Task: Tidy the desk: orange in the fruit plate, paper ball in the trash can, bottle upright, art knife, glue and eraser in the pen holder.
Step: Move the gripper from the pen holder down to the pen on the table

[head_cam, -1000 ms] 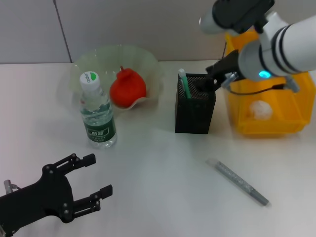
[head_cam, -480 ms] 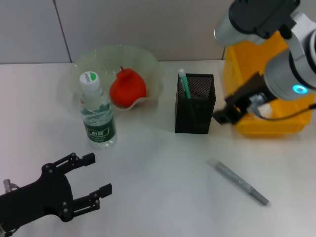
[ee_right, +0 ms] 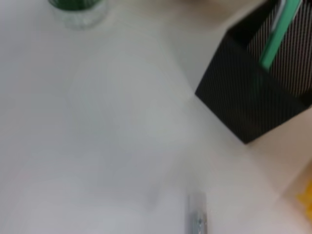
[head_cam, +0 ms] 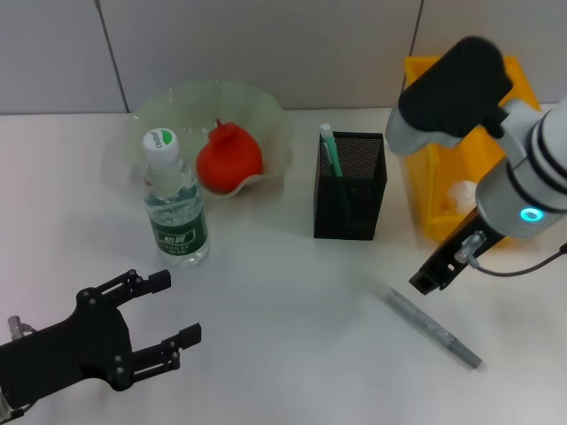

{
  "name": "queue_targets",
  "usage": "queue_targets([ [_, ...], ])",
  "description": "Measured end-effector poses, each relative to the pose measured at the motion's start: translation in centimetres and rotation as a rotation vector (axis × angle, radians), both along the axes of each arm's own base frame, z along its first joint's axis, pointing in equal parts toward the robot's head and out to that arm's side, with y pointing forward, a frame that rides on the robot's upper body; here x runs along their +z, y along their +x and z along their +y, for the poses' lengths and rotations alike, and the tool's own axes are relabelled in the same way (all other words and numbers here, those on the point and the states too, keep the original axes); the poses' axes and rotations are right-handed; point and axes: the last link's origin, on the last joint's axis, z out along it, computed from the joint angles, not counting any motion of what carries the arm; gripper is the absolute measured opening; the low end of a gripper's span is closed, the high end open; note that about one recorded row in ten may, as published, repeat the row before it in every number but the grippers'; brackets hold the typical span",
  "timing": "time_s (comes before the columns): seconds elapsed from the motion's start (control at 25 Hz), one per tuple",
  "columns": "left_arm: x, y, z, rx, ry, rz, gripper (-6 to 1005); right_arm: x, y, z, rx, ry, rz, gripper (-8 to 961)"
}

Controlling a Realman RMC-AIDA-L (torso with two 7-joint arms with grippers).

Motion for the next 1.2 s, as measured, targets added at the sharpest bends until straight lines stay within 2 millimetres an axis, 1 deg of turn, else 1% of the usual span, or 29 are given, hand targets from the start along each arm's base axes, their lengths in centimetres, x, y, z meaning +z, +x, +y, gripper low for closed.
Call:
queue_targets([
  [0.2,-0.1,0.0,0.0,0.003,-0.001,0.0,798,-2.2,2.5,1.0,-0.063,-0.039,-0.034,429],
  [0.44,-0.1,0.0,0.0,0.005,-0.002,0.0,798,-3.3,3.4,1.3,-0.068,-0.042,-0.042,425],
  [0.72,-0.1,0.0,0.0,0.003,-0.002,0.0,798,-4.4,3.4,1.3,-0.059,-0.055,-0.013,422],
  [1.2,-0.2,0.0,0.1,0.003,-0.001,0.001,798,-5.0,3.6,1.7,-0.058,-0.047,-0.008,326],
])
